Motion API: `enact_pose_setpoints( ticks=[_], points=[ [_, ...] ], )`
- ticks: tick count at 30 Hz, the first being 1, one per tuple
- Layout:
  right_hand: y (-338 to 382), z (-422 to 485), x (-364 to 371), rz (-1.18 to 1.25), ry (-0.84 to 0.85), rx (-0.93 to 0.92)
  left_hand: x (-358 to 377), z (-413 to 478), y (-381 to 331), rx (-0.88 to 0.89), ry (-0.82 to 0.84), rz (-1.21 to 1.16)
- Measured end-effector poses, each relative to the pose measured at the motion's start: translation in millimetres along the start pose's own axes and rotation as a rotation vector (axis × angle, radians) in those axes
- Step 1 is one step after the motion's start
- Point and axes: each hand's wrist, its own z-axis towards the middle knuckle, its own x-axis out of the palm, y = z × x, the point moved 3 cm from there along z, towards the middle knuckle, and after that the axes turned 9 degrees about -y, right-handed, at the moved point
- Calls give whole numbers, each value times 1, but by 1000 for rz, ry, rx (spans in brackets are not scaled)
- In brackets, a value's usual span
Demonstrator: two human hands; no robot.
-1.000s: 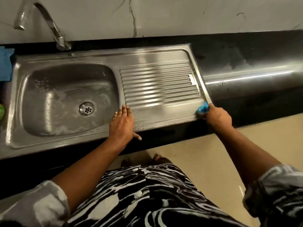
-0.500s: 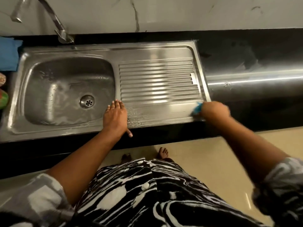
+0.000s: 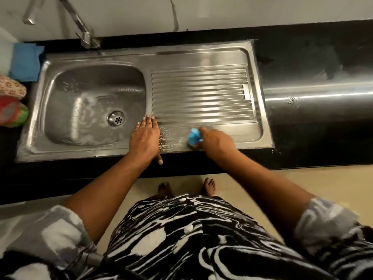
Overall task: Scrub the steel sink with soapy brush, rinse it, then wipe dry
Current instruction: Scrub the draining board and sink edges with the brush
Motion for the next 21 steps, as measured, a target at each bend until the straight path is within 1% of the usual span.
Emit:
enact_pose_setpoints(
  ticks=[2,4,7,10,13,16,17,18,19,21],
  points=[
    [-55,-5,-14,-58,-3,63,1,-3,4,-19,9,-29],
    [-104,-9,-28,-174,-40,131,4,-5,8,-43,6,-48],
    [-132,-9,-37,-258,-94,207,8,-7,12,-56,-11,-70],
    [-97,3,-27,-181,-123,171,10,-8,13,-46,-14,-74],
    [-22,28,-4,-50,-101,85,9,-5,13,-34,-10,-62],
    [46,47,18,-83,-55,-41,7,-2,10,-7,-45,-39],
    [53,49,21,-95,-45,-62,7,-1,9,-3,-52,-37],
    [44,49,22,-92,-43,-65,7,-1,8,1,-50,-35],
    [27,46,18,-70,-46,-40,6,0,7,7,-45,-35],
    [-36,34,4,-51,-64,80,7,1,8,7,-34,-30]
  ],
)
